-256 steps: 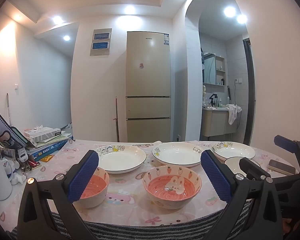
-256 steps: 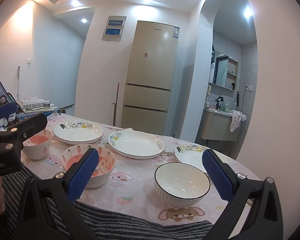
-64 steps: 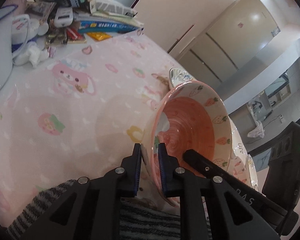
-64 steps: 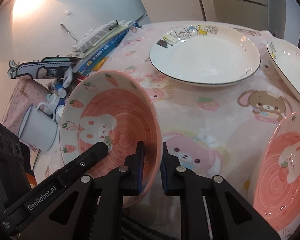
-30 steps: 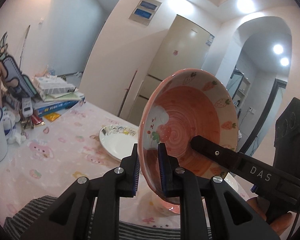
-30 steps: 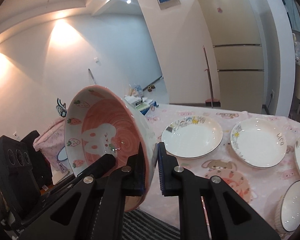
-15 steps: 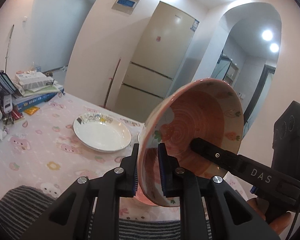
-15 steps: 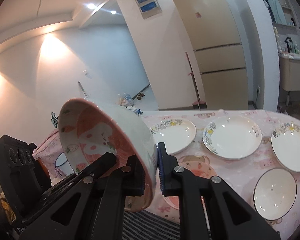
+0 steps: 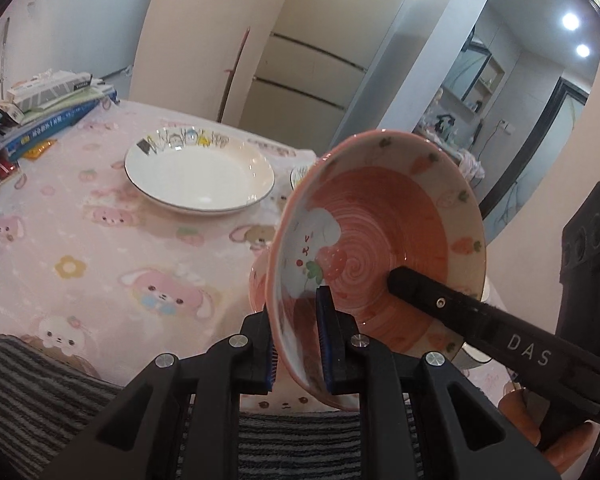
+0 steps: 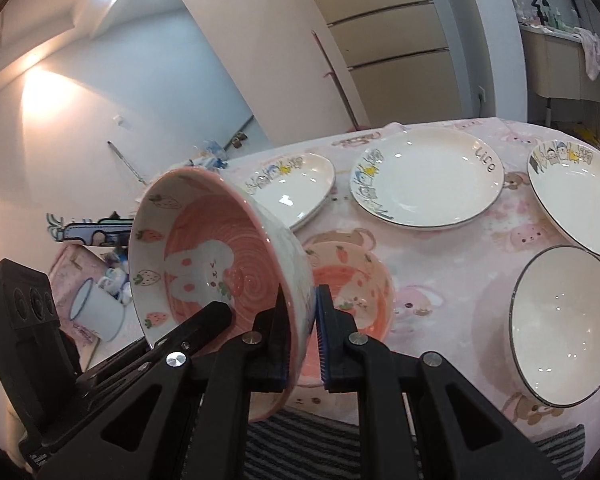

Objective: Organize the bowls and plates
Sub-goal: 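Lift the pink bowl with both grippers and carry it toward the other pink bowl, then lower the pink bowl into the other pink bowl, open left then right gripper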

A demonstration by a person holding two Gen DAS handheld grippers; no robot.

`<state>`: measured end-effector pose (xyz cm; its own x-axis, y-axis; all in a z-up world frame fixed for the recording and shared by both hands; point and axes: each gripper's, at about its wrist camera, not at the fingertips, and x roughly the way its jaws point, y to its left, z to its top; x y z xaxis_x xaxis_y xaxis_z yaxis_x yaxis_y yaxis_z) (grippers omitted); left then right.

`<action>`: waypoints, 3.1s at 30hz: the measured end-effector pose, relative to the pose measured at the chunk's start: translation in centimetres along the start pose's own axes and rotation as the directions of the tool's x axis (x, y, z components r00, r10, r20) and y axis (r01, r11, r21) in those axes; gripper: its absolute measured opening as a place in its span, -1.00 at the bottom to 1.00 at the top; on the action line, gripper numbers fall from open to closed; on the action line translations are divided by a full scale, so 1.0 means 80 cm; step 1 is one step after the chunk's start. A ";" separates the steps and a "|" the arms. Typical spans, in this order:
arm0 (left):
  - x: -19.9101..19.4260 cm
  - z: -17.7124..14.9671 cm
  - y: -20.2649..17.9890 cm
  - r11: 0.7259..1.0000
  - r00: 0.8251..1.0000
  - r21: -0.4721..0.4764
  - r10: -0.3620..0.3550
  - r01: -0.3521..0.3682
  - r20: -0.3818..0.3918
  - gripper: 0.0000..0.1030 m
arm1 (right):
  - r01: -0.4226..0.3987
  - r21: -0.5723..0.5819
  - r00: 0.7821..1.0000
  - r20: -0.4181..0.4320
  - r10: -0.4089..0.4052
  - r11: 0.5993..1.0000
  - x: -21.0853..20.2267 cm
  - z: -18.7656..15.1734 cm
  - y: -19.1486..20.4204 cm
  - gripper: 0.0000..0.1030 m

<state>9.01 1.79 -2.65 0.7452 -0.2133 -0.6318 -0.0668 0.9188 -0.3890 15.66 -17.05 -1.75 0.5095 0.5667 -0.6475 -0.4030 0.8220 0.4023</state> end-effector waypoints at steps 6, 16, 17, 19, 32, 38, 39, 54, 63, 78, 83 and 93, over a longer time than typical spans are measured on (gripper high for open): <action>0.016 -0.012 -0.011 0.999 1.000 0.037 0.023 -0.022 -0.014 -0.67 | 0.069 -0.030 0.998 0.013 -0.069 0.997 0.002 -0.002 -0.003 -0.79; 0.022 -0.018 -0.019 0.992 0.996 0.087 0.089 -0.089 0.009 -0.67 | 0.097 -0.023 0.995 -0.029 -0.098 0.995 0.015 -0.011 -0.009 -0.78; 0.023 -0.020 -0.021 0.991 0.995 0.094 0.098 -0.099 0.013 -0.67 | 0.102 -0.032 0.994 -0.030 -0.103 0.994 0.016 -0.012 -0.007 -0.78; 0.024 -0.021 -0.024 0.987 0.993 0.108 0.114 -0.116 0.023 -0.67 | 0.118 -0.051 0.992 -0.031 -0.120 0.992 0.017 -0.012 -0.005 -0.77; 0.012 -0.032 -0.039 0.977 0.985 0.149 0.143 -0.156 0.095 -0.66 | 0.185 -0.101 0.983 0.012 -0.184 0.978 0.010 -0.020 0.009 -0.75; -0.001 -0.031 -0.042 0.974 0.978 0.148 0.147 -0.169 0.148 -0.66 | 0.189 -0.131 0.981 0.062 -0.182 0.973 -0.004 -0.022 0.021 -0.75; 0.000 -0.031 -0.043 0.971 0.976 0.152 0.160 -0.182 0.146 -0.66 | 0.190 -0.127 0.981 0.052 -0.185 0.973 -0.002 -0.022 0.021 -0.74; 0.021 -0.034 -0.049 0.938 0.953 0.177 0.283 -0.299 0.111 -0.63 | 0.227 -0.087 0.974 0.006 -0.227 0.970 0.016 -0.028 0.011 -0.77; 0.022 -0.032 -0.037 0.947 0.956 0.142 0.274 -0.287 0.101 -0.63 | 0.280 -0.084 0.960 0.002 -0.281 0.956 0.019 -0.028 0.003 -0.77; 0.022 -0.033 -0.035 0.952 0.959 0.130 0.267 -0.278 0.093 -0.50 | 0.272 -0.082 0.961 -0.031 -0.275 0.959 0.025 -0.024 -0.005 -0.71; 0.018 -0.032 -0.032 0.954 0.958 0.115 0.266 -0.278 0.106 0.18 | 0.267 -0.083 0.962 -0.038 -0.271 0.960 0.027 -0.023 -0.007 -0.71; 0.013 -0.028 -0.021 0.969 0.968 0.068 0.231 -0.239 0.102 0.36 | 0.226 -0.057 0.972 -0.051 -0.228 0.973 0.027 -0.019 -0.013 -0.56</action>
<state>8.38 -0.74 -4.15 0.7729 0.0400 -0.6332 -0.1973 0.9637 -0.1799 16.01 -16.74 -4.54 0.5483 0.3602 -0.7547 -0.3201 0.9241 0.2086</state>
